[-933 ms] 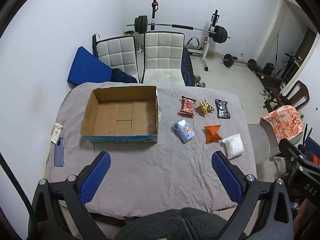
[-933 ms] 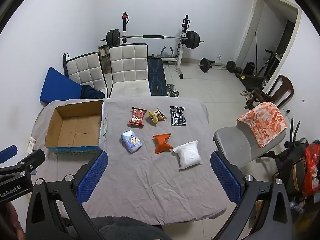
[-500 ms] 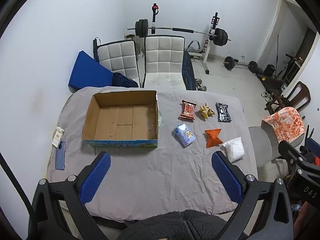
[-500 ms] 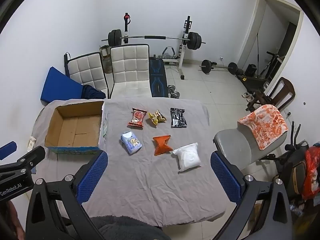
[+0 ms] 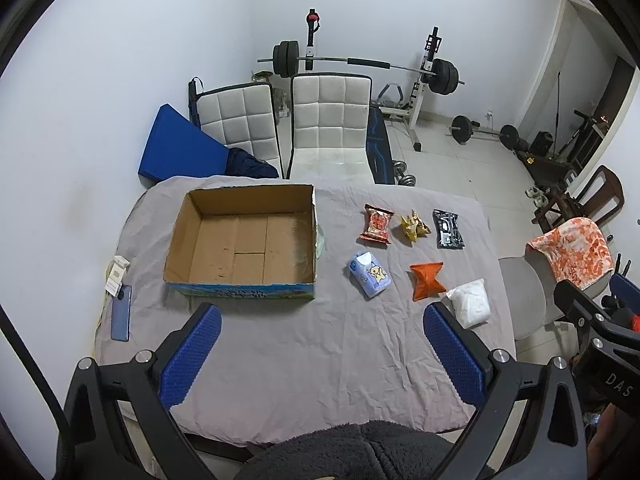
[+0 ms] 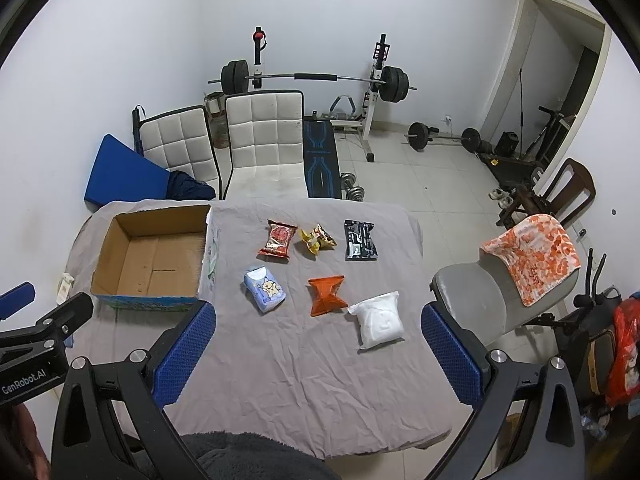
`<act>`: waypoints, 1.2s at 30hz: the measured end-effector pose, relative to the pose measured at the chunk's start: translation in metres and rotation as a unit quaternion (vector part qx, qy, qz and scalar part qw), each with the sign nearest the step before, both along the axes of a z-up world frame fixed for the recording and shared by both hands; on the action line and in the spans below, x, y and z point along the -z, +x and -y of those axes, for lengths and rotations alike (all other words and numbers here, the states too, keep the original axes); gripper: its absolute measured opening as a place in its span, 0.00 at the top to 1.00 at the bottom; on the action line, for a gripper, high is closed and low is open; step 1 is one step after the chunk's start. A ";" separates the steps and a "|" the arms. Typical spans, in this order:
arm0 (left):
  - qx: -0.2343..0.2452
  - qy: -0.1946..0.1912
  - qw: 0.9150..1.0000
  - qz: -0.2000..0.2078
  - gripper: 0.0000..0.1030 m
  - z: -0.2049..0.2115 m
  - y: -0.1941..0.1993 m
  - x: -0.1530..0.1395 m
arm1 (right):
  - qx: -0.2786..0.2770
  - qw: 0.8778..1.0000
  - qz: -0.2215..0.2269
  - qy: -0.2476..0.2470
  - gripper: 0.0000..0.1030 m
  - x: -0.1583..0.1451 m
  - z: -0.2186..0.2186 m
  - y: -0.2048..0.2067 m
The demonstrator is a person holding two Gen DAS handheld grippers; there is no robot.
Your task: Organize snacks
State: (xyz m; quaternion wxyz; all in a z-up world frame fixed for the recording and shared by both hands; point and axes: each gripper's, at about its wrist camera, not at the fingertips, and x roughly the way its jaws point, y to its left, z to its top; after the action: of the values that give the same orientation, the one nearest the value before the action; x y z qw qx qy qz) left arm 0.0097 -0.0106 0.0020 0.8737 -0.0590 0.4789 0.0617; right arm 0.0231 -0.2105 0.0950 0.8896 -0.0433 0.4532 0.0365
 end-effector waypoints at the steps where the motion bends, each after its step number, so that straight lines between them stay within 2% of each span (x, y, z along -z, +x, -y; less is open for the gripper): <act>1: 0.000 0.001 1.000 -0.001 0.00 0.000 0.001 0.000 | 0.000 1.000 0.001 0.000 0.00 -0.001 0.000 0.000; 36: -0.009 -0.002 1.000 0.016 0.00 -0.007 0.000 -0.005 | 0.000 1.000 0.014 -0.002 0.00 -0.011 -0.001 0.004</act>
State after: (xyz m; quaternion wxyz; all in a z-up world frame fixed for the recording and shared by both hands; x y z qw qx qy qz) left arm 0.0094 -0.0036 0.0067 0.8808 -0.0660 0.4640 0.0676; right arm 0.0276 -0.2096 0.1065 0.8957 -0.0454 0.4410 0.0352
